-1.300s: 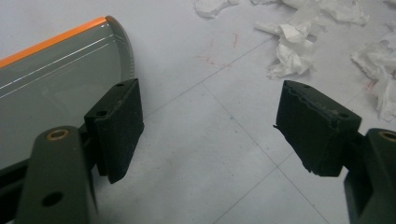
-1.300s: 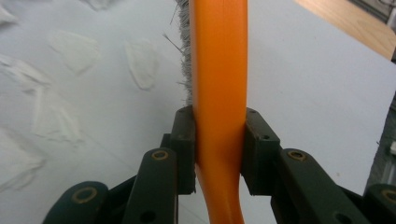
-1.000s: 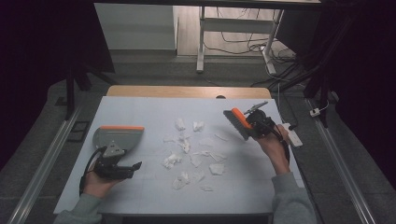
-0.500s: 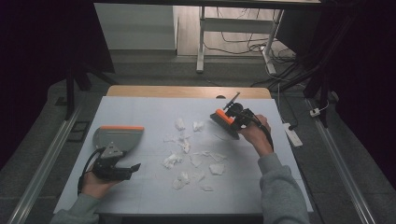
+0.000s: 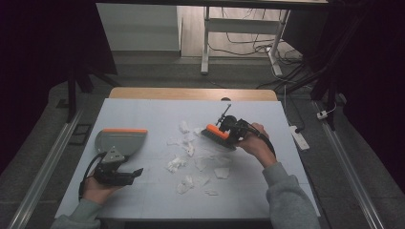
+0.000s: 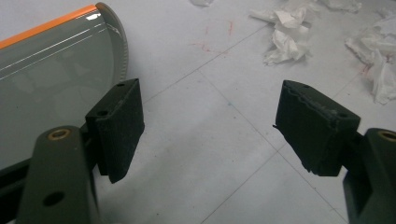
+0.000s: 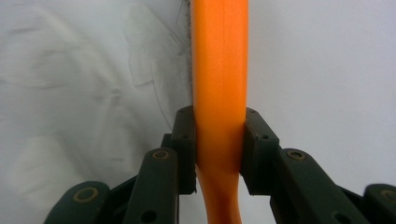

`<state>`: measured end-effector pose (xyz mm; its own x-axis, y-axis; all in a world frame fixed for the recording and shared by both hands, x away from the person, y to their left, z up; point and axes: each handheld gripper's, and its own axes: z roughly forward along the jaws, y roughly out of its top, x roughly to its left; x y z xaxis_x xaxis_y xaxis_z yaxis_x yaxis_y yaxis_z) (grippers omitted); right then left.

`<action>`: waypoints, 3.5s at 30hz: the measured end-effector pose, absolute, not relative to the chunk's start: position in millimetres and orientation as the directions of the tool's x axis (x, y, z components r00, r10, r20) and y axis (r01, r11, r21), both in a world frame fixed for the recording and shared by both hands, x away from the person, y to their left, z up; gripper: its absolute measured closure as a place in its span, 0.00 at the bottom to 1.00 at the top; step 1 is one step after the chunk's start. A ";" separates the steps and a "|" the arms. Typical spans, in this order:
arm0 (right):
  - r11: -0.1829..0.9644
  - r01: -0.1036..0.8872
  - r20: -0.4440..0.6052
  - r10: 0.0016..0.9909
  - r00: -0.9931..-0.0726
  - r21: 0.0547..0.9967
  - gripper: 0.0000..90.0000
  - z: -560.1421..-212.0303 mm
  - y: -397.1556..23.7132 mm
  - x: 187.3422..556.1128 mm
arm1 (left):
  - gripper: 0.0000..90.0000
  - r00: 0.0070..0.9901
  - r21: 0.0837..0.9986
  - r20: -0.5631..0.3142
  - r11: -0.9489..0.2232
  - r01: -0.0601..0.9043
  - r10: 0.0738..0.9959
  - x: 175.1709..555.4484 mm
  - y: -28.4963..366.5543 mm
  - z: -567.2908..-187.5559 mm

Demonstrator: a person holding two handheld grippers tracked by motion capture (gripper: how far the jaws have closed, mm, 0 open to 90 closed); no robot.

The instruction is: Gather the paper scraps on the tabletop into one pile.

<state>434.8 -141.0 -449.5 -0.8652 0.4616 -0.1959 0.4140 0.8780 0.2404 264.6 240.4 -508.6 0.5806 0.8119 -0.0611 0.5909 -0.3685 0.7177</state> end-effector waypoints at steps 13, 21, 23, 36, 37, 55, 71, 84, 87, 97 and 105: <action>0.803 0.387 -0.191 0.512 -0.838 0.454 0.78 -414.5 -145.8 436.5 | 0.27 0.576 0.718 -0.076 -0.356 0.598 0.814 265.9 243.2 -510.0; 0.808 0.408 -0.249 0.538 -0.805 0.426 0.78 -424.2 -124.4 473.1 | 0.28 0.573 0.719 -0.080 -0.351 0.600 0.816 266.4 245.1 -510.8; 0.826 0.402 -0.274 0.524 -0.807 0.394 0.78 -429.1 -118.3 482.0 | 0.28 0.573 0.718 -0.081 -0.351 0.601 0.815 266.7 245.0 -511.2; 0.936 0.271 -0.257 0.325 -0.910 0.224 0.78 -451.7 -76.0 477.8 | 0.28 0.574 0.720 -0.081 -0.350 0.599 0.815 266.7 246.6 -511.4; 0.945 0.249 -0.264 0.300 -0.917 0.210 0.78 -452.2 -73.5 473.8 | 0.28 0.574 0.720 -0.081 -0.351 0.599 0.815 266.7 246.6 -511.5; 0.917 0.185 -0.243 0.281 -0.929 0.353 0.78 -419.8 -93.8 433.8 | 0.28 0.573 0.718 -0.077 -0.353 0.600 0.816 266.5 245.5 -511.4; 0.873 0.317 -0.329 0.443 -0.834 0.371 0.78 -439.6 -78.9 496.9 | 0.28 0.576 0.720 -0.085 -0.349 0.599 0.813 267.1 247.5 -512.3; 0.914 0.304 -0.374 0.389 -0.842 0.269 0.78 -457.6 -55.7 518.9 | 0.28 0.576 0.719 -0.087 -0.349 0.601 0.813 267.1 247.2 -513.0; 0.926 0.288 -0.356 0.362 -0.862 0.244 0.78 -458.7 -51.4 515.6 | 0.28 0.576 0.720 -0.088 -0.348 0.601 0.813 267.1 247.5 -513.1; 0.968 0.176 -0.306 0.225 -0.925 0.181 0.78 -455.6 -55.8 485.1 | 0.28 0.577 0.717 -0.084 -0.353 0.602 0.813 267.0 246.4 -513.2; 0.942 0.178 -0.246 0.251 -0.936 0.283 0.78 -441.5 -78.0 463.3 | 0.28 0.577 0.716 -0.080 -0.357 0.601 0.813 267.1 245.0 -513.0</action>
<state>463.3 -78.0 -441.5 -0.9363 0.2509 -0.2456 0.1782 0.9423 0.2834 267.1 245.0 -513.0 0.5774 0.8126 -0.0796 0.6006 -0.3566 0.7157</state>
